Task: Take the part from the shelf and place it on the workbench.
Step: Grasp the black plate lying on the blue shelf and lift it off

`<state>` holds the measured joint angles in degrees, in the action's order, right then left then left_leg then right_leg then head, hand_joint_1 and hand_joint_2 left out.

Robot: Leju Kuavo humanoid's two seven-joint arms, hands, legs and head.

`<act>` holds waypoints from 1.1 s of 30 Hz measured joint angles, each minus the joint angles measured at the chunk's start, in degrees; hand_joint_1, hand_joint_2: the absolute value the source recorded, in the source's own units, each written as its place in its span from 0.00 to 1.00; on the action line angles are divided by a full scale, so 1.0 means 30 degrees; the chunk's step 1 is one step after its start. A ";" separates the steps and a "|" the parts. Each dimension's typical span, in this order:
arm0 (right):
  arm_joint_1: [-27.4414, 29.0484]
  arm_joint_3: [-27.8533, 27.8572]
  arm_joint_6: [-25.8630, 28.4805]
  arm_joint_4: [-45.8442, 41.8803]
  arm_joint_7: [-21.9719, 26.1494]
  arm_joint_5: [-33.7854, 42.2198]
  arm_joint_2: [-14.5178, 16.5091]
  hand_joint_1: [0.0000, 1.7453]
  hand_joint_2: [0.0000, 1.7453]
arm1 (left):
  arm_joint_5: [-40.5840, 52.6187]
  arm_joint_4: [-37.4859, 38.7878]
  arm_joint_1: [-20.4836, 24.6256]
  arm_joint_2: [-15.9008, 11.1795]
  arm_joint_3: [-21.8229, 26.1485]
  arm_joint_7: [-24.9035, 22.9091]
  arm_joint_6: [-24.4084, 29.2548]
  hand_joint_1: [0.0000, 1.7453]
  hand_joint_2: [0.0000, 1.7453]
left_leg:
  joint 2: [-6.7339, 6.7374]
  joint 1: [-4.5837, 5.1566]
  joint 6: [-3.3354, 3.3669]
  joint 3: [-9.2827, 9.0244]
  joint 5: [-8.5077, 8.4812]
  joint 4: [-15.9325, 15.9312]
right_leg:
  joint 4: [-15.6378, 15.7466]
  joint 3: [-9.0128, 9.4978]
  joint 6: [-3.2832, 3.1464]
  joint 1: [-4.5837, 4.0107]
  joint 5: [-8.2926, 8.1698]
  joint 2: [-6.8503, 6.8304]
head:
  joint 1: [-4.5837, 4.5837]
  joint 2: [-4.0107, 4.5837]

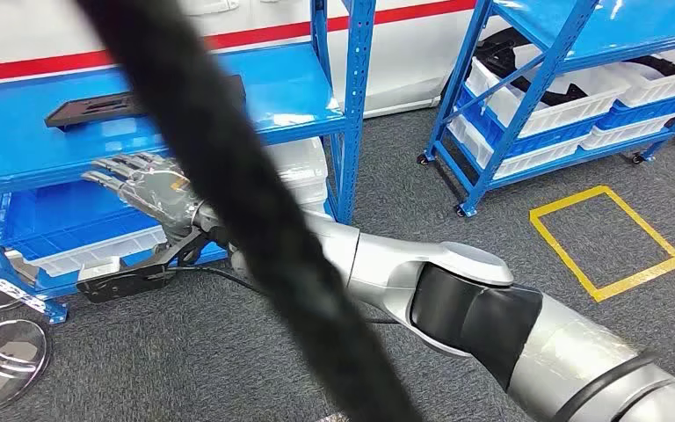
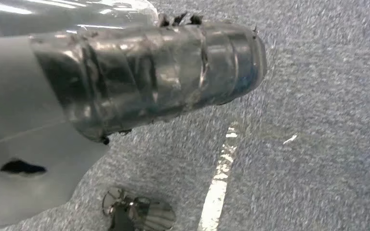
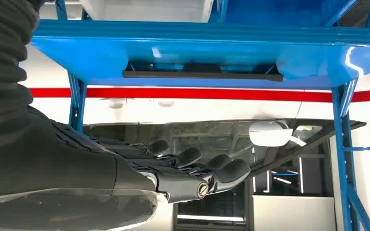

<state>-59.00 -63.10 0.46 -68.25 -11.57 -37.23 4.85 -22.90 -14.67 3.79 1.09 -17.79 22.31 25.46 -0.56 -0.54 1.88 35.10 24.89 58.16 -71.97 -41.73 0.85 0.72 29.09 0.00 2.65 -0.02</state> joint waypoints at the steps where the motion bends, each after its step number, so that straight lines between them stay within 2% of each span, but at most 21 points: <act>1: -0.0012 0.0002 0.0000 0.0006 0.0011 -0.0004 0.0000 0.00 1.00 | 0.0001 0.0000 0.0001 0.0010 0.0000 0.0001 0.0000 0.00 0.00 | -0.0010 -0.0007 -0.0034 -0.0023 0.0063 0.0064 | 0.0913 0.0416 -0.0014 0.0016 -0.0482 -0.0002 | 0.0000 0.0000; 2: -0.0018 0.0005 0.0000 0.0018 0.0016 -0.0013 0.0000 0.00 1.00 | 0.0002 0.0000 0.0000 0.0016 0.0000 0.0002 -0.0002 0.00 0.00 | -0.0020 -0.0006 -0.0078 -0.0020 0.0121 0.0118 | 0.1554 0.0717 -0.0036 0.0019 -0.0673 0.0009 | 0.0004 0.0000; 4: -0.0031 0.0018 -0.0002 0.0055 0.0033 -0.0044 0.0032 0.00 1.00 | -0.0006 0.0000 0.0031 0.0035 -0.0002 0.0011 -0.0009 0.00 0.00 | -0.0061 0.0057 -0.0256 0.0040 0.0290 0.0331 | 0.3464 0.1598 -0.0127 -0.0007 -0.1279 0.0049 | -0.0005 0.0002; 6: 0.0006 0.0046 -0.0002 0.0113 0.0033 -0.0124 0.0065 0.00 1.00 | -0.0040 0.0000 0.0049 0.0033 -0.0005 0.0042 -0.0018 0.00 0.00 | -0.0077 0.0100 -0.0414 0.0109 0.0317 0.0371 | 0.3794 0.1740 -0.0261 -0.0084 -0.1208 0.0095 | -0.0014 0.0002; 8: 0.0042 0.0091 0.0000 0.0165 0.0033 -0.0275 0.0087 0.00 1.00 | -0.0093 0.0000 0.0034 0.0018 -0.0007 0.0082 -0.0020 0.00 0.00 | -0.0040 0.0060 -0.0587 0.0157 0.0421 0.0440 | 0.3889 0.1837 -0.0448 -0.0012 -0.1233 0.0098 | -0.0015 0.0000; 9: 0.0040 0.0122 -0.0004 0.0178 0.0034 -0.0341 0.0106 0.00 1.00 | -0.0124 0.0000 0.0039 0.0014 -0.0007 0.0096 -0.0020 0.00 0.00 | -0.0007 0.0044 -0.0703 0.0319 0.0650 0.0839 | 0.3962 0.1936 -0.0546 0.0045 -0.1230 0.0080 | -0.0017 0.0000; 11: 0.0052 0.0173 -0.0020 0.0189 0.0038 -0.0417 0.0146 0.00 1.00 | -0.0186 0.0000 0.0046 0.0020 -0.0011 0.0118 -0.0035 0.00 0.00 | 0.0056 -0.0011 -0.0917 0.1192 0.1474 0.2711 | 0.4044 0.2133 -0.0708 0.0098 -0.1166 0.0026 | -0.0024 0.0000; 13: 0.0145 0.0189 -0.0047 0.0218 0.0040 -0.0444 0.0164 0.00 1.00 | -0.0224 0.0000 0.0033 0.0040 -0.0015 0.0122 -0.0049 0.00 0.00 | 0.0077 -0.0067 -0.1028 0.2469 0.2181 0.5007 | 0.4037 0.2260 -0.0807 0.0078 -0.1053 -0.0006 | -0.0028 0.0000; 14: 0.0209 0.0189 -0.0069 0.0240 0.0040 -0.0454 0.0168 0.00 1.00 | -0.0240 0.0000 0.0013 0.0049 -0.0015 0.0124 -0.0047 0.00 0.00 | 0.0081 -0.0077 -0.1037 0.2860 0.2133 0.5524 | 0.4033 0.2327 -0.0823 0.0069 -0.0992 0.0001 | -0.0028 0.0000; 15: 0.0260 0.0191 -0.0089 0.0259 0.0040 -0.0461 0.0169 0.00 1.00 | -0.0255 0.0002 -0.0005 0.0049 -0.0015 0.0126 -0.0042 0.00 0.00 | 0.0081 -0.0077 -0.1010 0.2885 0.1713 0.5286 | 0.4031 0.2411 -0.0812 0.0066 -0.0925 0.0022 | -0.0029 0.0000; 17: 0.0302 0.0206 -0.0145 0.0282 0.0040 -0.0559 0.0175 0.00 1.00 | -0.0273 0.0005 -0.0017 0.0038 -0.0015 0.0137 -0.0015 0.00 0.00 | 0.0085 -0.0061 -0.0858 0.2013 0.0213 0.2998 | 0.4034 0.2638 -0.0752 0.0068 -0.0755 0.0066 | -0.0028 0.0000; 18: 0.0296 0.0217 -0.0189 0.0291 0.0042 -0.0625 0.0179 0.00 1.00 | -0.0273 0.0009 0.0000 0.0029 -0.0015 0.0146 -0.0002 0.00 0.00 | 0.0083 0.0001 -0.0768 0.1437 -0.0315 0.1798 | 0.4040 0.2723 -0.0692 0.0041 -0.0673 0.0079 | -0.0028 0.0000; 19: 0.0291 0.0228 -0.0240 0.0302 0.0044 -0.0687 0.0180 0.00 1.00 | -0.0273 0.0013 0.0016 0.0022 -0.0016 0.0159 0.0009 0.00 0.00 | 0.0083 0.0063 -0.0674 0.0988 -0.0560 0.0857 | 0.4044 0.2764 -0.0622 0.0019 -0.0607 0.0086 | -0.0024 0.0000; 21: 0.0314 0.0246 -0.0324 0.0324 0.0049 -0.0731 0.0182 0.00 1.00 | -0.0277 0.0020 0.0043 0.0015 -0.0020 0.0193 0.0015 0.00 0.00 | 0.0069 0.0182 -0.0533 0.0663 -0.0396 0.0298 | 0.4097 0.2760 -0.0450 -0.0023 -0.0547 0.0082 | -0.0020 0.0000; 24: 0.0361 0.0292 -0.0342 0.0326 0.0060 -0.0769 0.0182 0.00 1.00 | -0.0304 0.0022 -0.0006 0.0022 -0.0022 0.0237 0.0046 0.00 0.00 | 0.0071 0.0075 -0.0291 0.0466 -0.0313 0.0015 | 0.3979 0.2743 -0.0173 -0.0035 -0.0321 0.0049 | -0.0015 0.0000; 26: 0.0368 0.0335 -0.0344 0.0326 0.0062 -0.0789 0.0182 0.00 1.00 | -0.0308 0.0022 -0.0020 0.0029 -0.0022 0.0251 0.0058 0.00 0.00 | 0.0087 -0.0019 -0.0113 0.0199 -0.0275 -0.0193 | 0.2523 0.2047 -0.0082 -0.0058 0.0382 0.0050 | -0.0006 0.0000; 28: 0.0440 0.0355 -0.0348 0.0344 0.0062 -0.0791 0.0173 0.00 1.00 | -0.0308 0.0022 -0.0001 0.0016 -0.0022 0.0261 0.0058 0.00 0.00 | 0.0085 0.0015 0.0024 0.0020 -0.0134 -0.0211 | 0.0007 0.0646 -0.0069 -0.0069 0.1244 0.0067 | -0.0004 0.0000; 29: 0.0504 0.0357 -0.0351 0.0364 0.0062 -0.0791 0.0162 0.00 1.00 | -0.0310 0.0022 -0.0005 0.0009 -0.0024 0.0262 0.0056 0.00 0.00 | 0.0074 0.0025 0.0056 -0.0079 -0.0032 -0.0200 | -0.0910 0.0015 -0.0053 -0.0064 0.1348 0.0067 | -0.0004 0.0000; 30: 0.0557 0.0357 -0.0355 0.0382 0.0062 -0.0791 0.0149 0.00 1.00 | -0.0310 0.0022 -0.0020 0.0005 -0.0026 0.0266 0.0046 0.00 0.00 | 0.0059 0.0027 0.0062 -0.0199 0.0087 -0.0179 | -0.1215 -0.0352 -0.0037 -0.0054 0.1093 0.0064 | -0.0002 0.0000; 31: 0.0589 0.0357 -0.0360 0.0397 0.0062 -0.0792 0.0138 0.00 1.00 | -0.0310 0.0022 -0.0040 0.0009 -0.0027 0.0271 0.0033 0.00 0.00 | 0.0041 0.0020 0.0043 -0.0343 0.0229 -0.0142 | -0.0794 -0.0371 -0.0027 -0.0039 0.0472 0.0060 | 0.0000 0.0000; 33: 0.0600 0.0361 -0.0373 0.0408 0.0062 -0.0801 0.0127 0.00 1.00 | -0.0310 0.0025 -0.0068 0.0033 -0.0029 0.0286 0.0006 0.00 0.00 | 0.0009 0.0008 -0.0054 -0.0635 0.0575 -0.0011 | 0.1511 0.0401 -0.0045 0.0001 -0.1157 0.0053 | 0.0000 0.0002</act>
<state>-57.20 -62.02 -0.66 -67.02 -11.39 -39.64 5.23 -23.82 -14.59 3.59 1.19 -17.88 23.16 25.48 -0.53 -0.52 1.72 33.19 26.62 58.13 -67.44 -40.52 0.72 0.73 25.61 0.16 2.65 -0.02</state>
